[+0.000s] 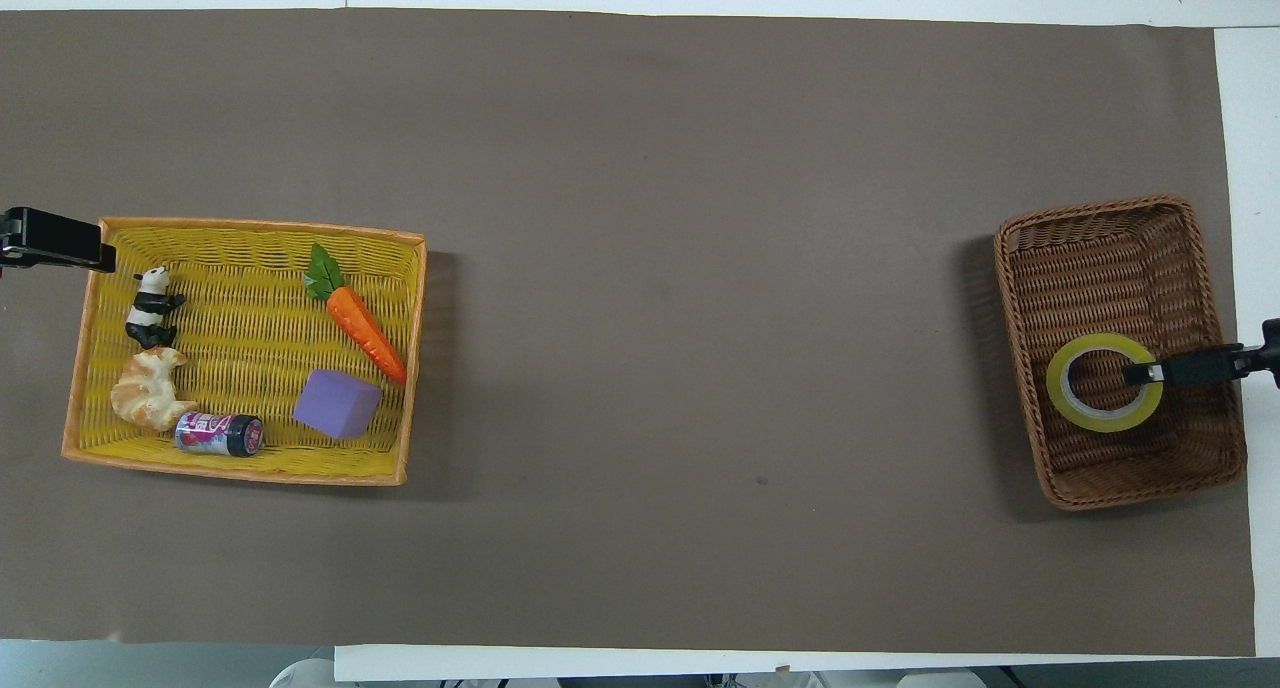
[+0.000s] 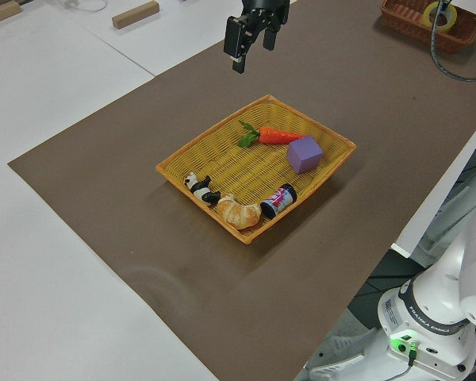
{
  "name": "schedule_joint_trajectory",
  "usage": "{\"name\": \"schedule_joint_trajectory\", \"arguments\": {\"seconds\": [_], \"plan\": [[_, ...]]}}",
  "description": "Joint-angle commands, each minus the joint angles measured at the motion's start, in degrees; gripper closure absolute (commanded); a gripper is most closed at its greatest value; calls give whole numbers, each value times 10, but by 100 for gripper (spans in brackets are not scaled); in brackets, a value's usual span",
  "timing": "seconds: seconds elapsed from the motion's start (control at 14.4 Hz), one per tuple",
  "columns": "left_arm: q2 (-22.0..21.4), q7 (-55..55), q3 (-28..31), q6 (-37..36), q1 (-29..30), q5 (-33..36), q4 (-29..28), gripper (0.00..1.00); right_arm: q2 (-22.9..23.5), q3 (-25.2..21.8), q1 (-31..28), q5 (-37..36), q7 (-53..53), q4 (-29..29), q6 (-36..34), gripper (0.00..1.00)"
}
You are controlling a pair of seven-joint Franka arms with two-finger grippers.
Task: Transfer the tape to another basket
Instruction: 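Lower the tape into the wicker basket and open the right gripper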
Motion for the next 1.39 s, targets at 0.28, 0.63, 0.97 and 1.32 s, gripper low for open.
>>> {"name": "schedule_joint_trajectory", "arguments": {"seconds": [0.28,0.63,0.97,1.32], "plan": [[-8,1,4,-2,15,10,-4,0,-10,5,4,-3,-14,-13,18,0],[-9,-2,3,-3,8,11,-6,0,-8,6,5,-7,-15,4,18,0],[-13,-1,0,-24,6,11,-7,0,-21,6,33,-30,-10,31,17,0],[-13,-4,5,-23,-7,10,-7,0,-63,7,82,-98,24,64,18,0]]}}
